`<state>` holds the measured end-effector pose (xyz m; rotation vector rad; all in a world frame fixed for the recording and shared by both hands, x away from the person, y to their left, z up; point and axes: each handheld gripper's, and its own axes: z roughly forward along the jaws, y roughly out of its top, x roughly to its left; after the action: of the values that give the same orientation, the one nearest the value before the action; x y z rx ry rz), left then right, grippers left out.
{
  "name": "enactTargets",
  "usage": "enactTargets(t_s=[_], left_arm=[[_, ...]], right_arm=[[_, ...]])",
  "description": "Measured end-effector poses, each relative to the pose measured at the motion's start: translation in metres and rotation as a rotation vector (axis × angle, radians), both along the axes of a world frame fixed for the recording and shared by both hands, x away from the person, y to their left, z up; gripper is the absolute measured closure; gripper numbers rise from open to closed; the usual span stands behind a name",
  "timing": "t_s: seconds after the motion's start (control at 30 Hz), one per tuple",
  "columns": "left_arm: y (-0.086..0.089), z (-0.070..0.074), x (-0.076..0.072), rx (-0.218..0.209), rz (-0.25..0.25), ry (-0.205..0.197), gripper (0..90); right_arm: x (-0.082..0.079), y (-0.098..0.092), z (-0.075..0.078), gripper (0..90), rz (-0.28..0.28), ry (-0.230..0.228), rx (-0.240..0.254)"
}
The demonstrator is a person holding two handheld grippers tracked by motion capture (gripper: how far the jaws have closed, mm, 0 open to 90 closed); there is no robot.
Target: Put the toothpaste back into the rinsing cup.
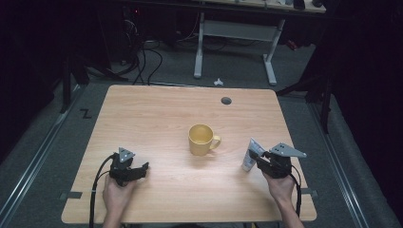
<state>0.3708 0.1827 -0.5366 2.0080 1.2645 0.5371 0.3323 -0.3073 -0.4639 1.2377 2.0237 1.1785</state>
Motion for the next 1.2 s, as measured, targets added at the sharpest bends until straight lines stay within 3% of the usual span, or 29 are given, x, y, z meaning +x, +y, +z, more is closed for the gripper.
enactTargets(t_s=[0.7,1.2], left_arm=[[0.000,0.000,0.000,0.001,0.001,0.000,23.6],[-0.001,0.000,0.000,0.002,0.005,0.000,23.5]], right_arm=[[0.005,0.000,0.021,71.2,0.036,-0.017,0.012],[0.016,0.011,0.051,71.2,0.094,-0.051,0.011]])
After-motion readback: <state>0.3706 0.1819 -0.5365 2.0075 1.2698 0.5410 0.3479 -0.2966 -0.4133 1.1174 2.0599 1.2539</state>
